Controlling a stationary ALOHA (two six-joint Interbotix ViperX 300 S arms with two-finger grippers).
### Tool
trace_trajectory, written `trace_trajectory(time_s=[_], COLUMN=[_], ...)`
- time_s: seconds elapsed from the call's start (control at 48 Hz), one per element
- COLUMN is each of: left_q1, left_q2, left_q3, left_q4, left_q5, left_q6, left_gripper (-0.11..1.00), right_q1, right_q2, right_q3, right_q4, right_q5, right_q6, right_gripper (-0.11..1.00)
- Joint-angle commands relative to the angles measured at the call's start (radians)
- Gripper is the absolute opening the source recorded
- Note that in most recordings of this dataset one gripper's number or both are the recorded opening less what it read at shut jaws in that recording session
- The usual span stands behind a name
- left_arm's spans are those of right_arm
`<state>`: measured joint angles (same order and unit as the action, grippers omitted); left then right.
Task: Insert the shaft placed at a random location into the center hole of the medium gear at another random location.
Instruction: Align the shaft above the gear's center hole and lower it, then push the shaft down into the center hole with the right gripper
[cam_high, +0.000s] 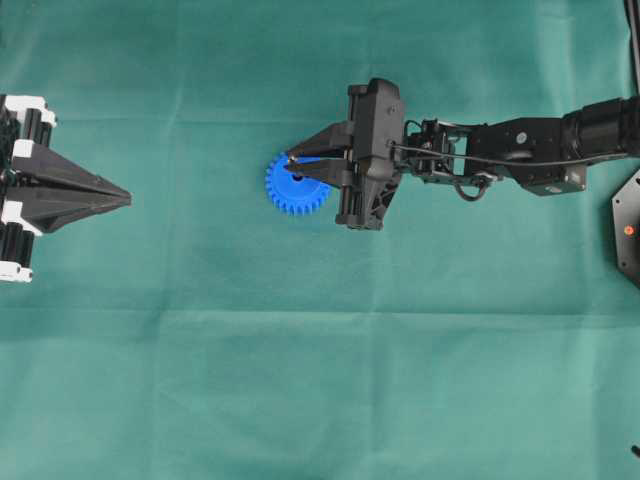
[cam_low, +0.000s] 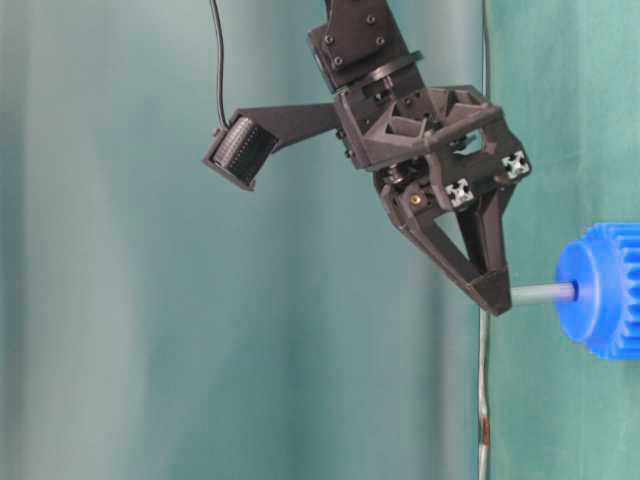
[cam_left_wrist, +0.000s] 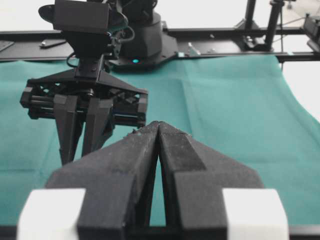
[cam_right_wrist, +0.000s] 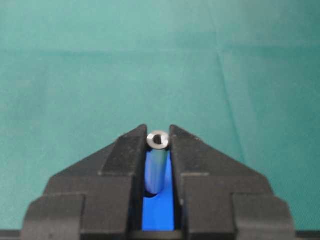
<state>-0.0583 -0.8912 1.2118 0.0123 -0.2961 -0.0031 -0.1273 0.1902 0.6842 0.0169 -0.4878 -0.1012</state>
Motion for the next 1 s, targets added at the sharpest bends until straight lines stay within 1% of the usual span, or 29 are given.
trace_trajectory(time_s=[0.0, 0.125, 0.417, 0.667, 0.98], left_q1=[0.003, 0.011, 0.023, 0.023, 0.021], left_q2=[0.005, 0.003, 0.002, 0.002, 0.006], left_q3=[-0.011, -0.011, -0.011, -0.011, -0.011], left_q4=[0.003, 0.002, 0.002, 0.003, 0.002], left_q5=[-0.002, 0.000, 0.003, 0.003, 0.003], left_q6=[0.002, 0.002, 0.003, 0.003, 0.003], left_gripper=[0.00, 0.00, 0.00, 0.00, 0.00], right_q1=[-0.003, -0.003, 0.009, 0.009, 0.003], right_q2=[-0.028, -0.051, -0.052, -0.028, 0.000], right_q3=[-0.006, 0.005, 0.009, 0.005, 0.006], right_q4=[0.002, 0.000, 0.000, 0.000, 0.000], right_q5=[-0.009, -0.009, -0.026, -0.052, -0.055], right_q6=[-0.011, -0.011, -0.011, -0.011, -0.011], right_gripper=[0.14, 0.14, 0.14, 0.14, 0.14])
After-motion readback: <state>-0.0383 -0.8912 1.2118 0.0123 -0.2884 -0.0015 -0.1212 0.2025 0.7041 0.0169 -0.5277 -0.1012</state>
